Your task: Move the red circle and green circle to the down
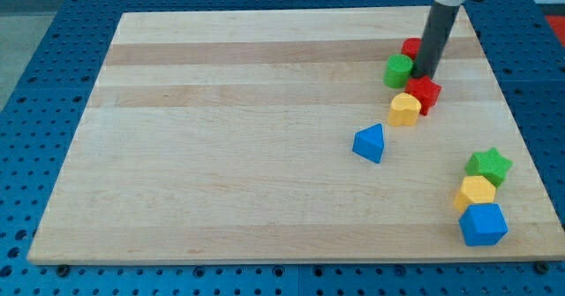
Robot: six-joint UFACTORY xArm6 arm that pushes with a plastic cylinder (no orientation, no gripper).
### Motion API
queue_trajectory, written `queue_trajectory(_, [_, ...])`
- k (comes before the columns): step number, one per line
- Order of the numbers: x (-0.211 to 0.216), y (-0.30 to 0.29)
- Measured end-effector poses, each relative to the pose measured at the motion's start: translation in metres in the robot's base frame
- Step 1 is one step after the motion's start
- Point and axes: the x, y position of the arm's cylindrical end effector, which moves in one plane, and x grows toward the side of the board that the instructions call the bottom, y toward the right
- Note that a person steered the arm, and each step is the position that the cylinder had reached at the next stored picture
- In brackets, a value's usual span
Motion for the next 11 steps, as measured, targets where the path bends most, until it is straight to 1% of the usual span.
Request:
queue_trajectory(1, [0.000, -0.005])
queue_trajectory(3, [-0.045, 0.060])
queue_trajectory(4, [-0.067, 0.067])
queue_trajectory(5, [-0.079, 0.037])
queue_trajectory(6, [-0.067, 0.006])
queue_trajectory(8, [-0.020, -0.013])
queue_trajectory(10, [0.009, -0.024])
queue_trajectory(11, [-0.017, -0.016])
